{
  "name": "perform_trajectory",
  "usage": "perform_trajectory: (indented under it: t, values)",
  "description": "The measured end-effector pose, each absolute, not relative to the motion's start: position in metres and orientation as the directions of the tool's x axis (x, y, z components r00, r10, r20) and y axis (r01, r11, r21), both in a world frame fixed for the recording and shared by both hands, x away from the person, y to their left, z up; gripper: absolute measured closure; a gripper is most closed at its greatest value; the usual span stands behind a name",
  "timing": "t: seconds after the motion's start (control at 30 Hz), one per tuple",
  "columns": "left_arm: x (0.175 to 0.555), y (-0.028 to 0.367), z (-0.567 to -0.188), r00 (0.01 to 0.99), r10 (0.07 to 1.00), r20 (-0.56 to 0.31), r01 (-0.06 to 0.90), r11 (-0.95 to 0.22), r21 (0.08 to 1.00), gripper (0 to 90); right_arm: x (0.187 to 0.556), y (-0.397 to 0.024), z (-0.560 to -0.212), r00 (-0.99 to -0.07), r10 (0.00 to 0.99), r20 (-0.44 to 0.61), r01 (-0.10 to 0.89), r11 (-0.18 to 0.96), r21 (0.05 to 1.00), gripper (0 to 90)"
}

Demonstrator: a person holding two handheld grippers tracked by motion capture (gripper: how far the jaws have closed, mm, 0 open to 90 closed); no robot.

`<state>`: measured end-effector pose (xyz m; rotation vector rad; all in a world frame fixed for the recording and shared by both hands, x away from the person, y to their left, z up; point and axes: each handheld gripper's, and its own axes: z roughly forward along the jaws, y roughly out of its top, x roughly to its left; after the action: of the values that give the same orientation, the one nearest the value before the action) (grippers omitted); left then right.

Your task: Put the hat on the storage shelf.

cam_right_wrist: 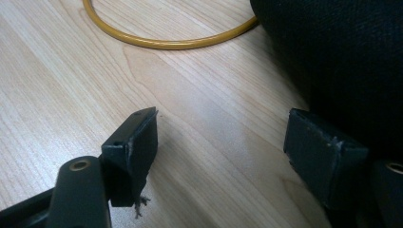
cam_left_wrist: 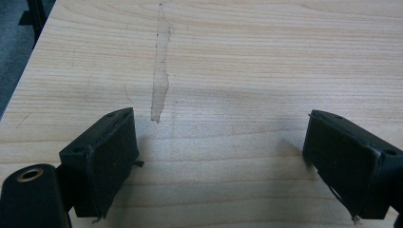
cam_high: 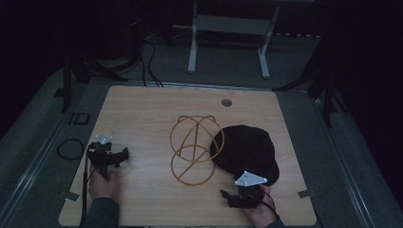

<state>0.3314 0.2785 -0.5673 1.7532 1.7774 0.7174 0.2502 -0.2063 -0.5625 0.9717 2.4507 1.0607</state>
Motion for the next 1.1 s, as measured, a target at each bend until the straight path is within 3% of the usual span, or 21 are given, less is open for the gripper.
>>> perform_trajectory:
  t: [0.2, 0.4, 0.6, 0.77, 1.1]
  values:
    - [0.331, 0.279, -0.567, -0.010, 1.000, -0.008, 0.714, 0.013, 0.700, 10.8, 0.250, -0.205, -0.562, -0.720, 0.694, -0.005, 0.473, 0.496, 0.728, 25.0]
    - [0.331, 0.279, -0.567, -0.010, 1.000, -0.008, 0.714, 0.013, 0.700, 10.8, 0.251, -0.200, -0.561, -0.733, 0.680, -0.007, 0.479, 0.522, 0.706, 16.9]
    - [0.331, 0.279, -0.567, -0.010, 1.000, -0.009, 0.714, 0.013, 0.700, 10.8, 0.254, -0.197, -0.554, -0.752, 0.659, -0.011, 0.497, 0.577, 0.648, 22.6]
    - [0.331, 0.279, -0.567, -0.010, 1.000, -0.009, 0.714, 0.013, 0.700, 10.8, 0.250, -0.191, -0.542, -0.791, 0.608, -0.070, 0.450, 0.656, 0.606, 23.0]
    - [0.331, 0.278, -0.567, -0.011, 1.000, -0.010, 0.713, 0.015, 0.701, 10.8, 0.254, -0.200, -0.495, -0.797, 0.590, -0.130, 0.387, 0.663, 0.641, 22.8]
